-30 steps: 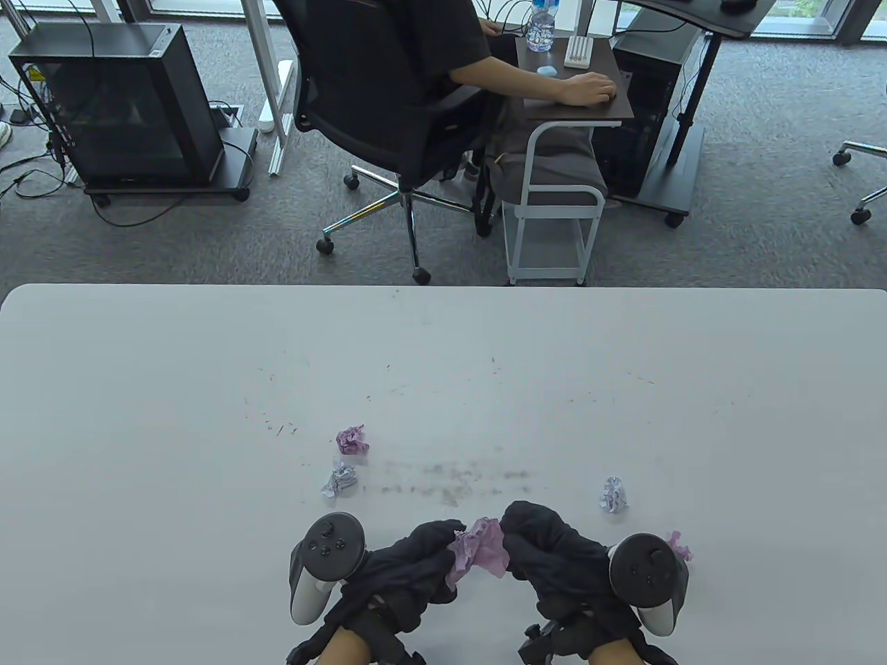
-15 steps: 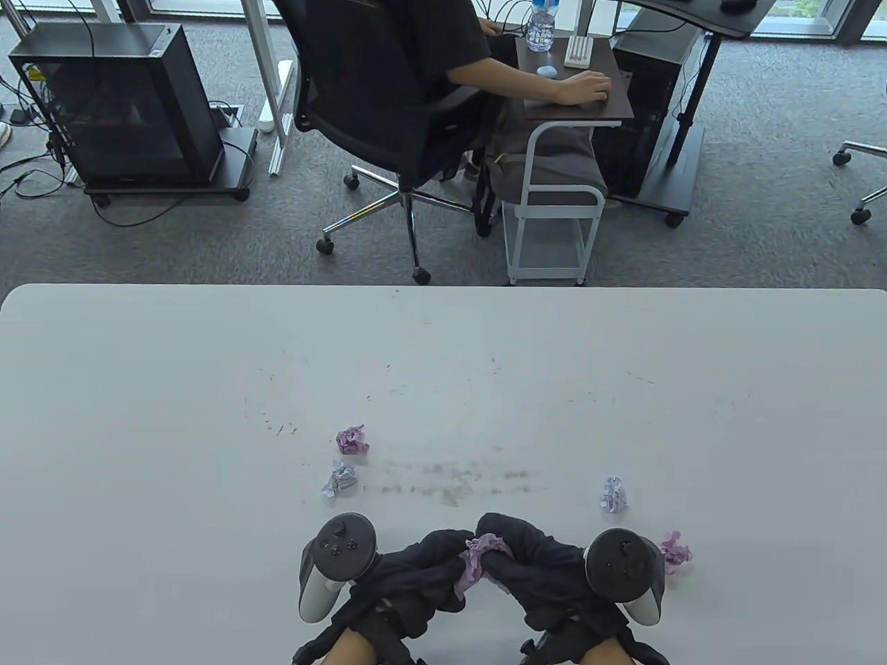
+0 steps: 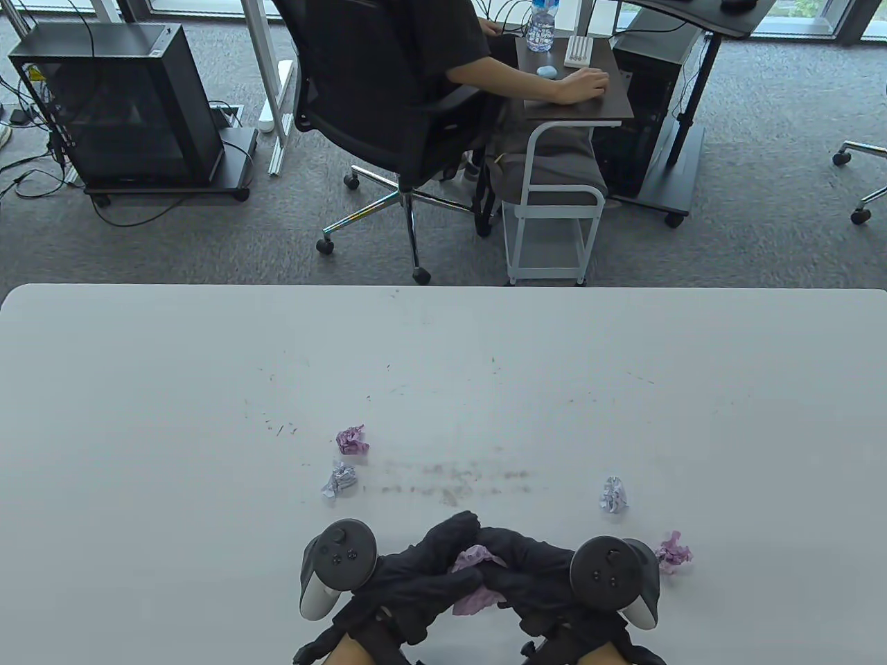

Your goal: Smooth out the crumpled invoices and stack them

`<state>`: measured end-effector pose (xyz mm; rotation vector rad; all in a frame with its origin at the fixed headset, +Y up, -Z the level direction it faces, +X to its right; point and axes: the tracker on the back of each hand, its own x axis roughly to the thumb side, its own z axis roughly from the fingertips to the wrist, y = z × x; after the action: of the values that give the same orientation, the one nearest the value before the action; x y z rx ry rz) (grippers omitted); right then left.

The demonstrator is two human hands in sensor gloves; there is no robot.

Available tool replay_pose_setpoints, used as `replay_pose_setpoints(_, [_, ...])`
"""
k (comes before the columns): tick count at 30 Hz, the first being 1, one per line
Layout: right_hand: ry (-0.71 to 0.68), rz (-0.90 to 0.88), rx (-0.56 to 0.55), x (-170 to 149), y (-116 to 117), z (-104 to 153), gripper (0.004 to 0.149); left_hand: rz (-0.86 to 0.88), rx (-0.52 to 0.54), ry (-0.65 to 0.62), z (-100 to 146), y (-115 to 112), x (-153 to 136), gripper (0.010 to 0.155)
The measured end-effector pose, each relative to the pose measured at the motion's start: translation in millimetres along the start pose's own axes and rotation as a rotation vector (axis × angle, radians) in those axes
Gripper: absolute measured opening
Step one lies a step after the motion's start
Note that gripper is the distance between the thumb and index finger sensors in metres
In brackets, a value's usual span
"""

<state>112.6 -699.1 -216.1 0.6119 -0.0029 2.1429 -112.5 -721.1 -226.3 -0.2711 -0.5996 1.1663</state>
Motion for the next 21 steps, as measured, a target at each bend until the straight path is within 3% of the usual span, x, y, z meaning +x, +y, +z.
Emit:
replay_pose_setpoints(3, [0.008,0.147,0.081,-0.6,-0.1,-1.4,0.047,-0.087,0.031,0.032,1.2,6.5,-0.5,0.054])
replay_pose_setpoints(11, [0.073,0.343,0.248,-7.5,6.0,-5.4,0.045,-0.282,-0.120,0.171,-0.9,13.1,-10.1,0.049])
replay_pose_setpoints(17, [0.149,0.299,0.208,-21.4,-1.7,-4.2,0.044,-0.170,-0.108,0.241,2.8,19.3,-24.9,0.047])
replay_pose_setpoints(21, [0.173,0.230,0.067,-30.8,-15.9,0.4,0.045,-0.092,-0.039,0.252,5.5,25.1,-30.7,0.047])
